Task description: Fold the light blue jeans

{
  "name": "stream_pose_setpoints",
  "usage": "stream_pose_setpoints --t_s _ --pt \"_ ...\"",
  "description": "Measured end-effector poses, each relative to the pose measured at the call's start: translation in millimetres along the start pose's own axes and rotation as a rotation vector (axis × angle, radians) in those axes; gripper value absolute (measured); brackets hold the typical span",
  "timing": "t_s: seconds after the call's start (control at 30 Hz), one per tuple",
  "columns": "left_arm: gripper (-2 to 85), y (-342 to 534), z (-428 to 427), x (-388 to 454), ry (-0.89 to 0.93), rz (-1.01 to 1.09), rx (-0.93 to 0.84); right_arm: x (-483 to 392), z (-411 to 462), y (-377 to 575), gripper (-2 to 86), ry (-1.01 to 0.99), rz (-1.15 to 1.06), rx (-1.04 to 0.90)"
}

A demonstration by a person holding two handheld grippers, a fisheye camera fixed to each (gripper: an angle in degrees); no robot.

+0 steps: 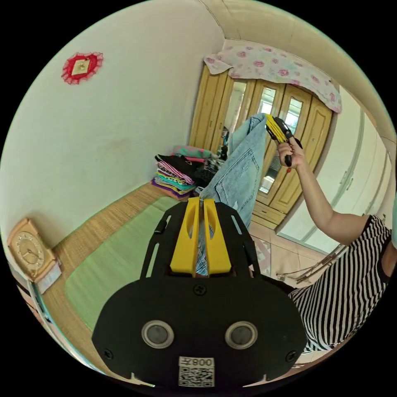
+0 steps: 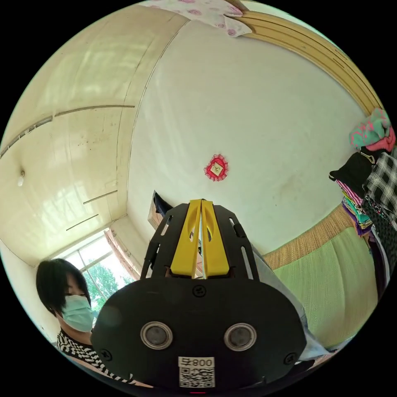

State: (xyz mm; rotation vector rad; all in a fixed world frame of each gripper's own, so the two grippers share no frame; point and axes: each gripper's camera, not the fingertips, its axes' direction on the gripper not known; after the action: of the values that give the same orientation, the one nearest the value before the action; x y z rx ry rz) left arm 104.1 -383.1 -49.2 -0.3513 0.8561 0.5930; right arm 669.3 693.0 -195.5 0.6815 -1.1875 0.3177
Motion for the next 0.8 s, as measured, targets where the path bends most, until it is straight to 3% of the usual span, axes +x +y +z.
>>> stream_pose_setpoints --t_s 0.13,0.27,0.43,0.53,0.6,0.7,0.8 --pt "1.4 -45.6 -66.5 0.4 -0.245 0.042 0.071 -11.8 62.1 -28.0 -0.3 -0.007 -0.067 -0.004" --pt "1.3 -60.2 -140.4 13.8 -0.473 0.119 0.211 -36.0 130.8 -34.8 -0.1 -0.163 -0.185 -0.019" --pt "1.4 -3.6 -187.4 -0.6 -0.614 0.062 0.198 0.0 206.6 43.6 0.0 -0.199 -0.191 -0.253" --pt "1.5 74.8 -179.8 -36.2 -0.624 -0.134 0.037 82.8 225.8 138.8 0.0 -0.027 -0.061 -0.456" --pt "1.7 159.0 -153.8 -75.3 -0.554 -0.396 -0.13 168.6 214.3 217.9 0.1 0.113 0.222 -0.569" --pt "2.0 269.9 -113.1 -114.1 -0.515 -0.795 -0.371 237.6 191.1 290.6 0.5 0.25 0.504 -0.592" --pt "2.9 332.6 -92.7 -119.5 -0.503 -1.015 -0.416 262.0 199.2 316.4 1.5 0.426 0.572 -0.667"
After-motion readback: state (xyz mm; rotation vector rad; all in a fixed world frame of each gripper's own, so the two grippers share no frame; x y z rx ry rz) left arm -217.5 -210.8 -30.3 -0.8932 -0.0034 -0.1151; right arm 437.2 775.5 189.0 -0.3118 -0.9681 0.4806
